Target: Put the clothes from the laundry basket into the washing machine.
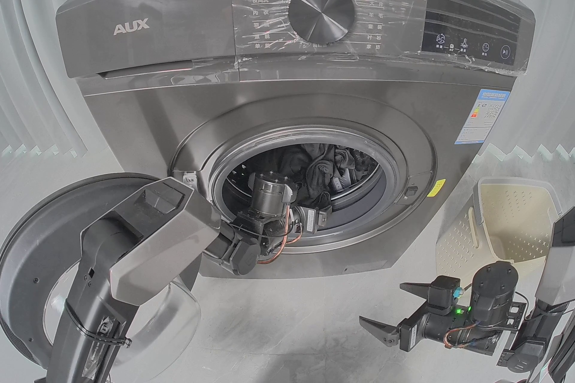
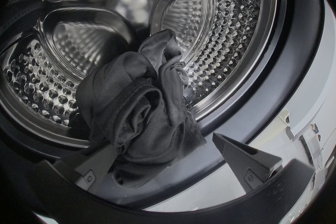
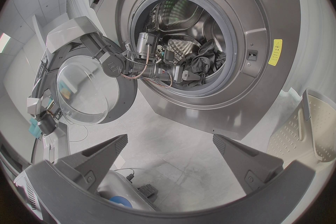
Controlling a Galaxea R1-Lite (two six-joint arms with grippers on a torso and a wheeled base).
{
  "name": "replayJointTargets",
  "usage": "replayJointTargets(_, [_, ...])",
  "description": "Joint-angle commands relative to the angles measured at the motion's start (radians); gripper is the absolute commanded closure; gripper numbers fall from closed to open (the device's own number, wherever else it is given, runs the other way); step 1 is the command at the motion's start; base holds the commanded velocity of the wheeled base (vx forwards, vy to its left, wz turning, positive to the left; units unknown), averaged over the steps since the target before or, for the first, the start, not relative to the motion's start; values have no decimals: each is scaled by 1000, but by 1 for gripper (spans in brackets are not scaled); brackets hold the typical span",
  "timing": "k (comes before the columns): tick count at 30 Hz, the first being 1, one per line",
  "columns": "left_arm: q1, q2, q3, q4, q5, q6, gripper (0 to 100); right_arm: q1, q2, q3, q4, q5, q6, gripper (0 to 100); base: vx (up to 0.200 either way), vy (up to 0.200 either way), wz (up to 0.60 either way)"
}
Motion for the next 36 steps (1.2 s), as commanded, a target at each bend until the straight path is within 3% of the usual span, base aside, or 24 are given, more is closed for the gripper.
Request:
replayJointTargets(1, [3, -8, 25, 2, -3, 3, 0, 2, 1, 15, -1, 0, -1, 0, 0, 0, 0])
replayJointTargets(10, [15, 35, -22, 1, -2, 1, 0, 3, 1, 15, -1, 0, 1, 0, 0, 0, 0])
replayJointTargets(11, [20, 38, -22, 1, -2, 3, 100, 3, 1, 15, -1, 0, -1, 0, 0, 0, 0])
replayJointTargets(26, [24, 65, -134, -24, 18, 0, 100, 2, -1, 15, -2, 0, 1, 0, 0, 0, 0])
replayJointTargets(34, [72, 185, -476, -76, 139, 1, 100, 3, 1, 13, -2, 0, 1, 0, 0, 0, 0])
replayJointTargets(36, [81, 205, -480, -78, 153, 6, 100, 3, 1, 13, -2, 0, 1, 0, 0, 0, 0])
